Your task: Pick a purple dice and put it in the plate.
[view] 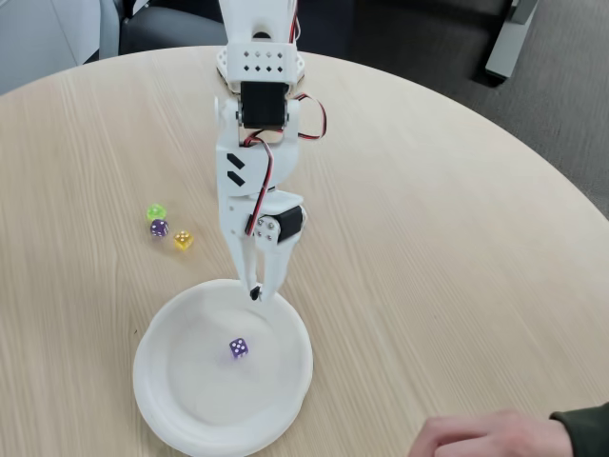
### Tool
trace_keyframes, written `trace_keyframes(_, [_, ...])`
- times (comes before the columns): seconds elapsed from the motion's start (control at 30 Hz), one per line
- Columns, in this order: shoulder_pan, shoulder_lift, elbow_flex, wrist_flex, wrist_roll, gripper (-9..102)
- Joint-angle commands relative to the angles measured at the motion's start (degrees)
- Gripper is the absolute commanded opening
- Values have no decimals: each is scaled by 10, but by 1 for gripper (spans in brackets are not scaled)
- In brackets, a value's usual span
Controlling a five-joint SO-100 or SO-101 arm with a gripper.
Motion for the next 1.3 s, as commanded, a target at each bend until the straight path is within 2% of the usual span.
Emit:
trace_keyframes(0.0, [4,14,-14,3,15,0])
trace_keyframes(0.13, [3,34,-18,22,39,0])
trace_keyframes(0.37, [-5,146,-21,156,82,0])
trace_keyframes(0.57, [-5,272,-18,229,94,0])
trace_keyframes(1.07, [-6,657,-17,418,48,0])
trace_keyframes(1.27, [-5,748,9,461,4,0])
